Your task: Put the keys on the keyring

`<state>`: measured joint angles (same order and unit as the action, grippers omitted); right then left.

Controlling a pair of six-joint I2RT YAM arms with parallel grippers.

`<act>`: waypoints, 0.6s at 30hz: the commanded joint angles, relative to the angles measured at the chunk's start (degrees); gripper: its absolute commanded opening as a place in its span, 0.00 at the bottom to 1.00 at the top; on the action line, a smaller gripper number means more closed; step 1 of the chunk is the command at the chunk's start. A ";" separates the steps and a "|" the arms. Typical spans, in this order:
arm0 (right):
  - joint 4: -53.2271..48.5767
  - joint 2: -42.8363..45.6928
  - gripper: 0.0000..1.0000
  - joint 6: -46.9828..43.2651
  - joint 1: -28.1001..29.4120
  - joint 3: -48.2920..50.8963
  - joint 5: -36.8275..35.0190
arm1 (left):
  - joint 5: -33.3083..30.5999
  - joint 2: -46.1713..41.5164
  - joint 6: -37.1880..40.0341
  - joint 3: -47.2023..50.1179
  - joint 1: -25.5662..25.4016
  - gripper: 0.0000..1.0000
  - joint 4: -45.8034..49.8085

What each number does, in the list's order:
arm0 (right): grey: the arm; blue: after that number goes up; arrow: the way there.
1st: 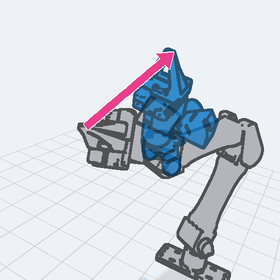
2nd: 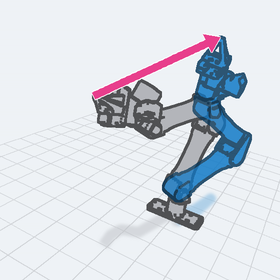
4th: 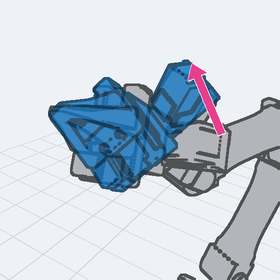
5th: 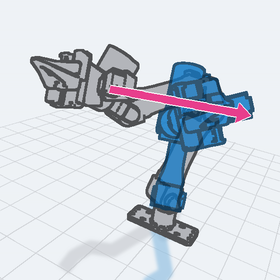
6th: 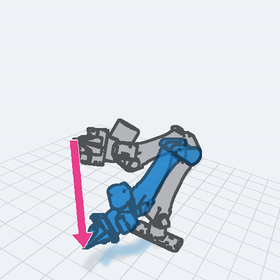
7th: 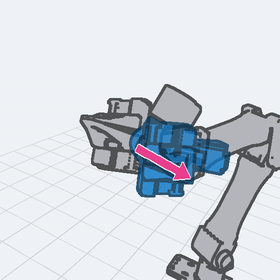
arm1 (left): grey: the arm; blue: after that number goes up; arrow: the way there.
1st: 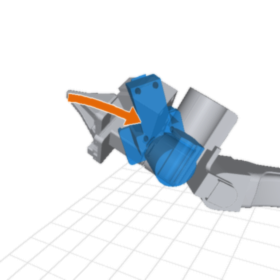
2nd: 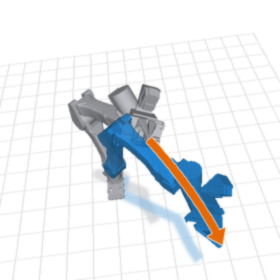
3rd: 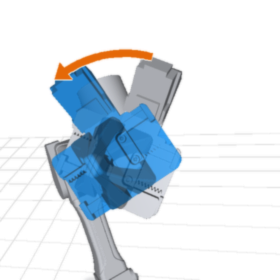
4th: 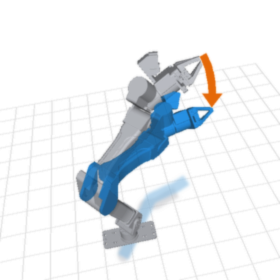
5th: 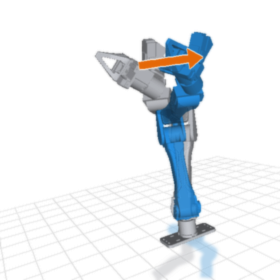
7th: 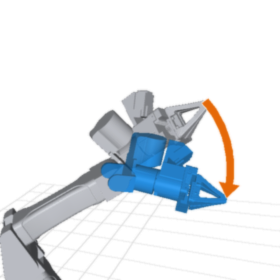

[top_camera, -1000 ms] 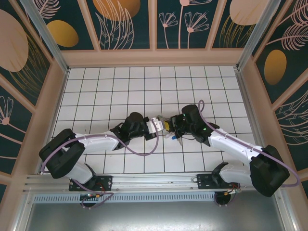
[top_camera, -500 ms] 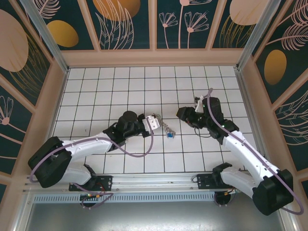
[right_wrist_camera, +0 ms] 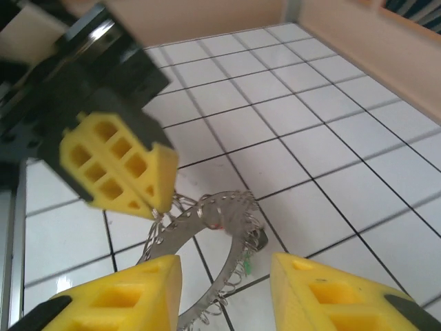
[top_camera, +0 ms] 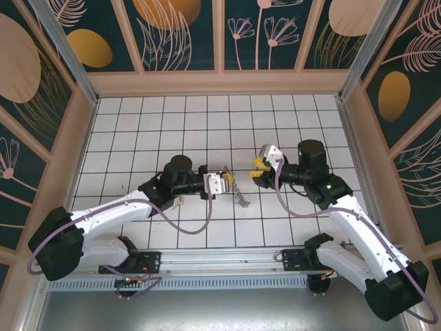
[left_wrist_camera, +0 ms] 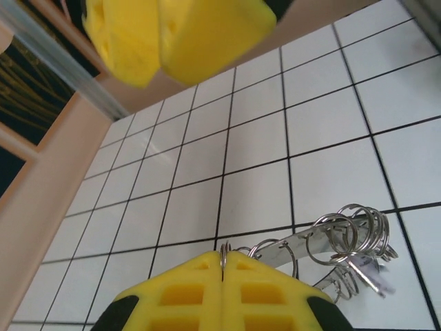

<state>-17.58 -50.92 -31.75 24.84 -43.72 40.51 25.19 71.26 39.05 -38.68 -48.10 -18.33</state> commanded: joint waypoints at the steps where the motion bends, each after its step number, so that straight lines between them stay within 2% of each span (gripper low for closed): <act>1: -4.27 -0.93 0.41 -15.27 0.47 -0.36 9.44 | 6.82 -2.07 1.24 -0.98 0.15 0.00 -3.93; 3: -3.81 -1.04 0.42 -15.98 1.04 -0.20 10.40 | 7.78 -2.11 0.92 -1.26 0.18 0.00 -4.45; 9: -2.41 -0.59 0.42 -20.29 5.75 2.55 6.57 | 9.81 -1.43 0.18 -2.15 0.14 0.00 -4.79; 18: 3.93 -0.91 0.29 -19.21 8.12 6.67 3.51 | 13.10 0.39 -3.19 -1.25 0.16 0.00 -8.94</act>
<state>-17.69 -51.92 -49.65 32.64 -38.06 44.05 35.07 71.40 37.41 -38.70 -48.10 -21.69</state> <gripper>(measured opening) 0.297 0.060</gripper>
